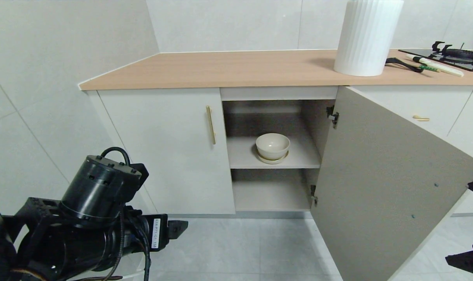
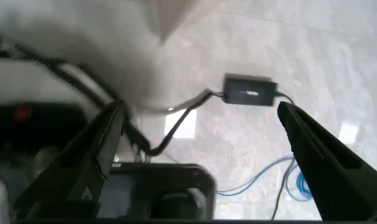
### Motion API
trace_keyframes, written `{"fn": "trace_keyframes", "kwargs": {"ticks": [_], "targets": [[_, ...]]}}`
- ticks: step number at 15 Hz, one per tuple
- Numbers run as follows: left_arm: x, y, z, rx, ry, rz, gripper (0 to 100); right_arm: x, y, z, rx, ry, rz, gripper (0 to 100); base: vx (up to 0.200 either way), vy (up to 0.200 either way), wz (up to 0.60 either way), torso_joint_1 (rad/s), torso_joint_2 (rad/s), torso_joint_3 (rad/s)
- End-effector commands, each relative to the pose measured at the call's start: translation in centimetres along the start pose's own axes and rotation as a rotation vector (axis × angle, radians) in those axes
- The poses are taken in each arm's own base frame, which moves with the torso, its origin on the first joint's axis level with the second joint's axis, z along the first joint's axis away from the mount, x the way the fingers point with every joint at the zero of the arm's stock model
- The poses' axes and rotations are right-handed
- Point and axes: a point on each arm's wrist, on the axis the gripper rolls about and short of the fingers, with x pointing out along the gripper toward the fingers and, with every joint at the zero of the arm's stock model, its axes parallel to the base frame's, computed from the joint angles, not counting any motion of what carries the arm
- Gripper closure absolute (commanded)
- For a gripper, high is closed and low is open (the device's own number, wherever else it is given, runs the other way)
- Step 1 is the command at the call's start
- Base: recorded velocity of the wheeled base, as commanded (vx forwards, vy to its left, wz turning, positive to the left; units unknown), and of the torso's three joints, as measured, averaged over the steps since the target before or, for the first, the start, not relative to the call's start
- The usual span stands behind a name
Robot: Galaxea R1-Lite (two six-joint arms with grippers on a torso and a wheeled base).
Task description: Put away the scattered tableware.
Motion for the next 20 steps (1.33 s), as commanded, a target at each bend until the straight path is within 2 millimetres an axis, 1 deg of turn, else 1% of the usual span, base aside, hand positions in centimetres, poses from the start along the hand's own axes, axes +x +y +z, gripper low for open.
{"fn": "trace_keyframes", "kwargs": {"ticks": [1, 2, 3, 7, 8, 9, 12, 14, 17, 20], "targets": [[0.0, 0.0, 0.0, 0.001, 0.003, 0.001, 0, 0.3, -1.9, 0.5, 0.061, 0.002, -0.071, 0, 0.0, 0.0, 0.0, 0.0, 0.0, 0.0], [0.1, 0.1, -0.2, 0.006, 0.008, 0.004, 0, 0.4, -3.3, 0.8, 0.091, -0.028, -0.116, 0, 0.0, 0.0, 0.0, 0.0, 0.0, 0.0], [0.1, 0.1, -0.2, 0.01, 0.008, 0.004, 0, 0.6, -4.0, 0.9, 0.111, -0.037, -0.146, 0, 0.0, 0.0, 0.0, 0.0, 0.0, 0.0], [0.0, 0.1, -0.2, 0.014, 0.007, 0.002, 0, 2.0, -5.5, 2.4, 0.194, -0.078, -0.185, 0, 0.0, 0.0, 0.0, 0.0, 0.0, 0.0], [0.0, 0.1, -0.2, 0.014, 0.007, 0.002, 0, 2.9, -6.1, 3.2, 0.226, -0.102, -0.204, 0, 0.0, 0.0, 0.0, 0.0, 0.0, 0.0], [0.0, 0.1, -0.2, 0.014, 0.007, 0.002, 0, 3.5, -6.4, 3.8, 0.251, -0.122, -0.211, 0, 0.0, 0.0, 0.0, 0.0, 0.0, 0.0], [0.0, 0.1, -0.2, 0.013, 0.004, 0.001, 0, 5.1, -6.6, 5.5, 0.353, -0.195, -0.185, 0, 0.0, 0.0, 0.0, 0.0, 0.0, 0.0], [0.0, 0.1, -0.2, 0.013, 0.004, 0.001, 0, 5.5, -6.7, 6.1, 0.385, -0.25, -0.182, 0, 0.0, 0.0, 0.0, 0.0, 0.0, 0.0], [0.0, 0.1, -0.2, 0.013, 0.005, 0.002, 0, 5.8, -6.4, 6.0, 0.393, -0.244, -0.134, 0, 0.0, 0.0, 0.0, 0.0, 0.0, 0.0], [0.0, 0.1, -0.2, 0.013, 0.004, 0.001, 0, 5.7, -5.7, 6.0, 0.374, -0.25, -0.108, 0, 0.0, 0.0, 0.0, 0.0, 0.0, 0.0]]}}
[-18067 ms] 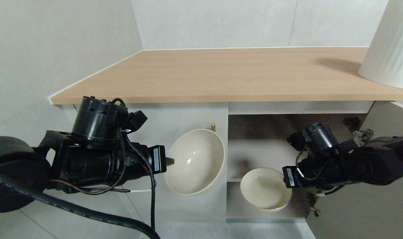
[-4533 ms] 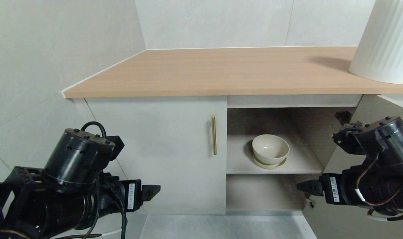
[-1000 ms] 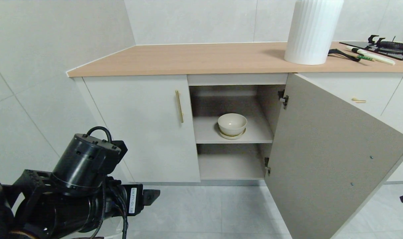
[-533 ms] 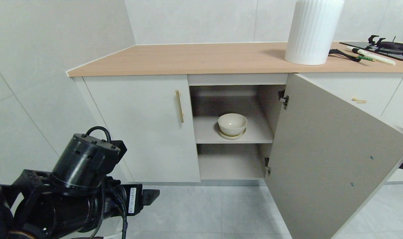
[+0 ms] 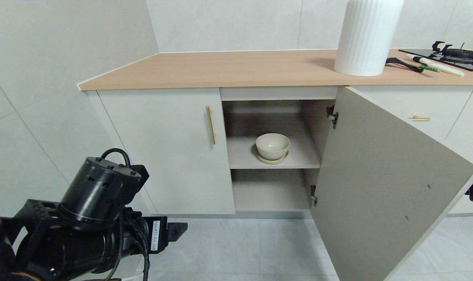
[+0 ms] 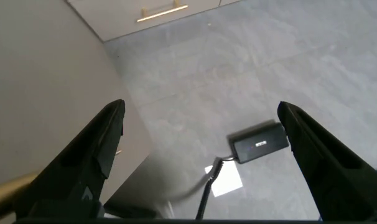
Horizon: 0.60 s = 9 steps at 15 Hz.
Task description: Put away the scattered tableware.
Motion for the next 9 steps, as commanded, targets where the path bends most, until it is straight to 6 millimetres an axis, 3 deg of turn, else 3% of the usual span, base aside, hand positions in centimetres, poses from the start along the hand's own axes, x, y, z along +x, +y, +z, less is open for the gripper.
{"fn": "trace_keyframes", "kwargs": {"ticks": [1, 4, 9], "targets": [[0.0, 0.0, 0.0, 0.0, 0.0, 0.0, 0, 0.0, 0.6, -0.3, -0.02, 0.006, 0.023, 0, 0.0, 0.0, 0.0, 0.0, 0.0, 0.0], [0.0, 0.0, 0.0, -0.001, -0.001, 0.0, 0, -0.3, 1.6, -0.8, -0.041, 0.014, 0.061, 0, 0.0, 0.0, 0.0, 0.0, 0.0, 0.0], [-0.1, 0.0, 0.1, -0.004, -0.006, -0.003, 0, -1.2, 6.9, -2.7, -0.064, 0.064, 0.241, 0, 0.0, 0.0, 0.0, 0.0, 0.0, 0.0]]}}
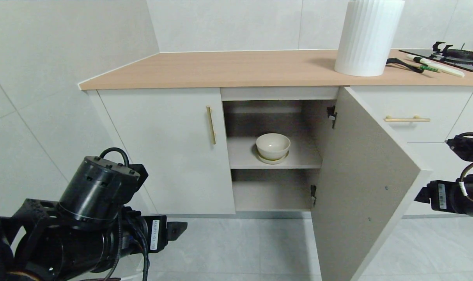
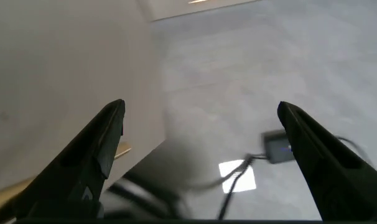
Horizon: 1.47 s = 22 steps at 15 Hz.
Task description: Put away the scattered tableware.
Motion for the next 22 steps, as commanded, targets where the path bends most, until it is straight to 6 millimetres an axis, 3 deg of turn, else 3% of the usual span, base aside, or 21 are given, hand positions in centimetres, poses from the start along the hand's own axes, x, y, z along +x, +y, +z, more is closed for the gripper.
{"fn": "trace_keyframes", "kwargs": {"ticks": [1, 6, 12, 18, 22], "targets": [[-0.1, 0.0, 0.0, -0.001, -0.004, -0.002, 0, 0.2, 2.1, -0.8, -0.02, 0.03, 0.064, 0, 0.0, 0.0, 0.0, 0.0, 0.0, 0.0], [-0.2, 0.0, 0.1, -0.001, -0.009, -0.005, 0, 1.6, 5.6, -1.9, 0.003, -0.014, 0.18, 0, 0.0, 0.0, 0.0, 0.0, 0.0, 0.0], [-0.6, 0.1, 0.1, -0.002, -0.02, -0.012, 0, 2.7, 6.9, -2.5, -0.006, -0.026, 0.217, 0, 0.0, 0.0, 0.0, 0.0, 0.0, 0.0], [-1.0, 0.2, 0.1, 0.014, -0.032, -0.02, 0, 6.3, 10.2, -1.9, -0.023, -0.078, 0.277, 0, 0.0, 0.0, 0.0, 0.0, 0.0, 0.0], [-1.2, 0.2, 0.1, 0.016, -0.038, -0.025, 0, 8.0, 12.4, -0.2, -0.05, -0.092, 0.332, 0, 0.0, 0.0, 0.0, 0.0, 0.0, 0.0]]}}
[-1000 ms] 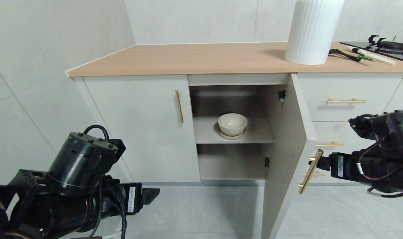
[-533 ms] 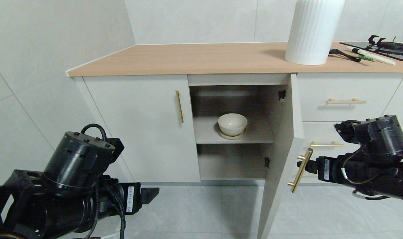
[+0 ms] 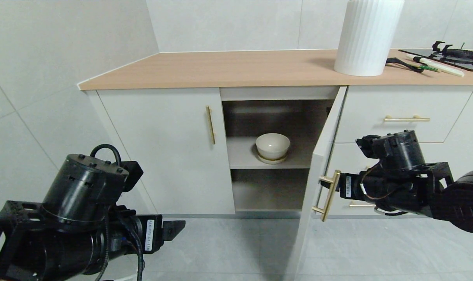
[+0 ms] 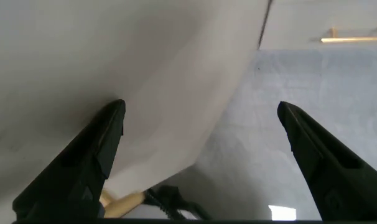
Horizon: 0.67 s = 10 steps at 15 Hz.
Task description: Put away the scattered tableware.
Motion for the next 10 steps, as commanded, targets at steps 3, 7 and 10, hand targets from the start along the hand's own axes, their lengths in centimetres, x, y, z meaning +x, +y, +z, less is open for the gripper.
{"fn": "trace_keyframes", "kwargs": {"ticks": [3, 7, 10], "targets": [[0.0, -0.1, 0.1, -0.004, -0.013, -0.007, 0, 2.3, 0.4, -0.4, 0.002, 0.027, -0.005, 0, 0.0, 0.0, 0.0, 0.0, 0.0, 0.0], [0.2, -0.1, 0.1, -0.003, -0.011, -0.005, 0, 5.7, 0.8, -0.9, 0.081, -0.067, 0.026, 0, 0.0, 0.0, 0.0, 0.0, 0.0, 0.0], [0.2, -0.1, 0.1, -0.003, -0.008, -0.004, 0, 7.8, 1.1, -1.1, 0.125, -0.117, 0.024, 0, 0.0, 0.0, 0.0, 0.0, 0.0, 0.0]]}}
